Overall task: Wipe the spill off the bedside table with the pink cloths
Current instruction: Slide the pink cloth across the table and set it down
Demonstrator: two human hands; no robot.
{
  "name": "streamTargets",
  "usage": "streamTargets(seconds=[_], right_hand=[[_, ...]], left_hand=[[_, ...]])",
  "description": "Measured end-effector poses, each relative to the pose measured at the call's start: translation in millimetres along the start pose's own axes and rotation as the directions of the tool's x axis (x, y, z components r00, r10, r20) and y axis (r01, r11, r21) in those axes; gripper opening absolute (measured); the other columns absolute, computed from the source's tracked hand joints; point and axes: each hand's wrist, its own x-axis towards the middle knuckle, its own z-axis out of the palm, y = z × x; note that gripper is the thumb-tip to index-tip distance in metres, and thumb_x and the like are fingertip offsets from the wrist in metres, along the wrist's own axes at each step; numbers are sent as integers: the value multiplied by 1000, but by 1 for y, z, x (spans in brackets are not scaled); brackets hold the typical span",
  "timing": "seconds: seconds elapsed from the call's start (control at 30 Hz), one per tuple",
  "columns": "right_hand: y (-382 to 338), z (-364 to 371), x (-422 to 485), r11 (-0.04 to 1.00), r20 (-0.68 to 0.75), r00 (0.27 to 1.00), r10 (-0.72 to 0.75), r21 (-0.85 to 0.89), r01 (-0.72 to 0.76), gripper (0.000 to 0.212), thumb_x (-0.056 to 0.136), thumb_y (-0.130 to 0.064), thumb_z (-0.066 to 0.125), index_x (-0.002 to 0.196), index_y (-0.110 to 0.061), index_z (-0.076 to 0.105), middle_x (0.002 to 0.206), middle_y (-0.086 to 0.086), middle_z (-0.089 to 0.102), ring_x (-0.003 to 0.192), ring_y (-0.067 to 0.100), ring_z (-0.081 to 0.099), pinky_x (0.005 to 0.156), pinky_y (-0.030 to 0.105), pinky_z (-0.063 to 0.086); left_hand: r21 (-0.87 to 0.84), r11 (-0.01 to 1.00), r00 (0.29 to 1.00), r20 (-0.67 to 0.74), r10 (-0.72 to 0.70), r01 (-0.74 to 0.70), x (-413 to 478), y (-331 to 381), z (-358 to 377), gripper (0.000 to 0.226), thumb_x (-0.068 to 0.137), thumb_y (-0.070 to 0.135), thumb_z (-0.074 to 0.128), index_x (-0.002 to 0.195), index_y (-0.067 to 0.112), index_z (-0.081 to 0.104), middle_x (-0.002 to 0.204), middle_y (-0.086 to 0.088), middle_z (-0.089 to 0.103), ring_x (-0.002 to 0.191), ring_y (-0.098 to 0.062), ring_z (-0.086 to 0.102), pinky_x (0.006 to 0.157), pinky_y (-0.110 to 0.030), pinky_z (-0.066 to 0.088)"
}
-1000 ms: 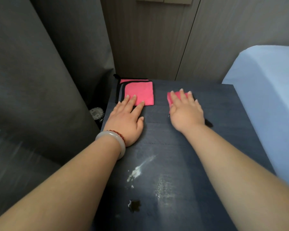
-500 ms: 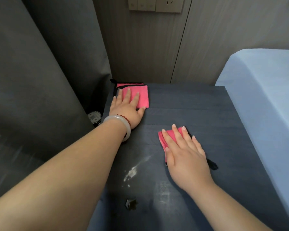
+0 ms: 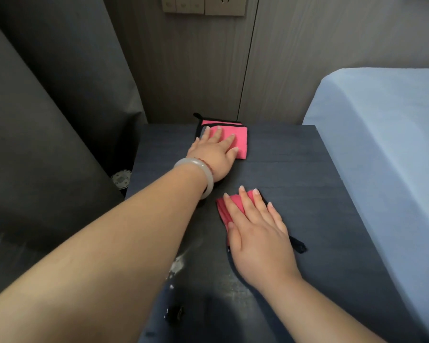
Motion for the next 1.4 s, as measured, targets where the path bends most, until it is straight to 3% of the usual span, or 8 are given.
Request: streamTargets(seconds=[0.1,0.23,0.43,0.6,0.77,1.0,1.13,1.4], right_hand=[[0,2,-1,1000,-17,1000,1,14,-1,57,95,-38,25,151,-37,27,159,-6,27,149,16,16,117,36,8],[-2,-1,-1,999,-4,1000,3,52,-2,64,92,-42,18,155,-36,10,162,-11,14,150,8,1,120,32,0],[-2,0,-4,991,-65,995,82,108,-74,59,93,-38,45,148,-18,35,155,7,31,146,25,24,118,39,22],[-4,-5,-4,997,23,999,-39,68,37,73,92,-50,15,155,-15,21,161,3,23,150,19,12,120,33,6],[29,-30,4,908,29,999,-31,419,16,51,99,-7,40,149,-9,35,158,3,29,147,12,19,121,27,12],[60,-22,6,971,-12,997,70,232,-65,48,97,-7,38,145,-10,44,154,7,38,147,18,24,121,32,11],[56,-21,7,967,-30,996,83,246,-73,46,100,-15,39,146,-12,42,155,5,36,147,17,22,121,32,9],[51,-23,4,972,-19,996,88,222,-82,48,103,-26,36,149,-13,36,158,5,31,149,18,16,122,33,7]], left_hand=[[25,999,990,-139,-23,27,-25,-28,1,54,102,44,28,153,29,22,163,-1,6,150,-24,0,120,-45,3],[6,995,989,-109,-98,99,-72,-59,14,56,102,45,29,154,29,19,164,-1,5,150,-23,-2,121,-41,4],[-4,992,987,-99,-123,124,-118,-57,24,55,103,44,26,154,30,17,163,0,5,150,-22,-2,121,-39,2],[-137,991,974,-221,-39,9,-137,-21,23,51,103,33,30,153,24,23,162,1,13,149,-17,1,120,-34,0],[-140,985,944,-327,49,-100,-154,16,37,53,97,25,30,146,10,40,157,-7,30,148,-23,18,119,-33,9],[54,985,977,-133,168,-162,-151,53,69,66,95,50,20,154,22,22,163,-3,9,150,-21,-1,119,-37,-1],[39,988,967,-206,152,-147,-154,46,66,59,92,37,25,147,24,42,155,-6,35,146,-28,22,118,-40,11],[223,974,994,-109,-17,41,-174,-1,23,55,92,28,40,147,24,40,158,0,27,148,-22,12,119,-38,0]])
